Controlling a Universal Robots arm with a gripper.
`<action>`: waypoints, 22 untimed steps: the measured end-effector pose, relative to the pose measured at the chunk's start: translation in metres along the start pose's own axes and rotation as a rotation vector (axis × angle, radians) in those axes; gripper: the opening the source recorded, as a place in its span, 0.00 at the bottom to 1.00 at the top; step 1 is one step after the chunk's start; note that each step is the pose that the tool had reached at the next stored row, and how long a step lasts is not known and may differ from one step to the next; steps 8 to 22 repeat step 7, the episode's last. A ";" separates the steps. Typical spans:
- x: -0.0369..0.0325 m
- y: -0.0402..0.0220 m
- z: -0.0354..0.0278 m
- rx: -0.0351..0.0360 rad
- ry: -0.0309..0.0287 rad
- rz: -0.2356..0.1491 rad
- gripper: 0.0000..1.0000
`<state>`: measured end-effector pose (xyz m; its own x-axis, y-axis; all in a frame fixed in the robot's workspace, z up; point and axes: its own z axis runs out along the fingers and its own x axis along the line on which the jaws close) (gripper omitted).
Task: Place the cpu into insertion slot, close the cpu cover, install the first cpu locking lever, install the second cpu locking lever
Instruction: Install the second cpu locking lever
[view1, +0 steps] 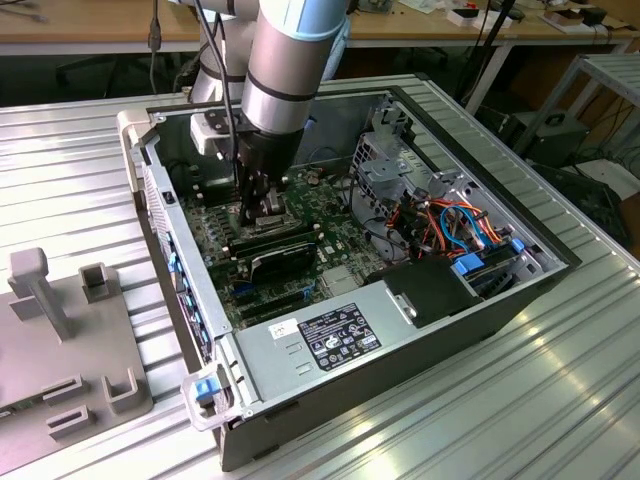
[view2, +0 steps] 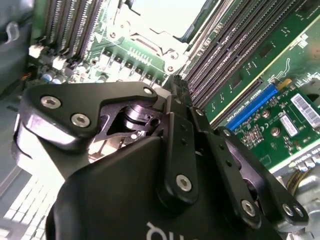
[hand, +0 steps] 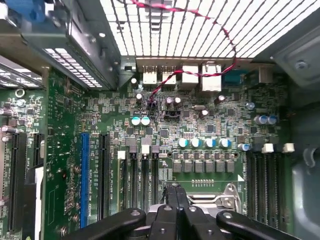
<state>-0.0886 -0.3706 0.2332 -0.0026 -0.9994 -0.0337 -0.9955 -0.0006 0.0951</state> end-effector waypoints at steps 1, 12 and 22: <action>-0.0001 0.0000 -0.0001 0.0000 0.0001 0.000 0.11; -0.0001 0.0001 -0.0002 -0.0001 0.0008 0.000 0.11; -0.0001 0.0001 -0.0002 -0.0001 0.0008 0.000 0.11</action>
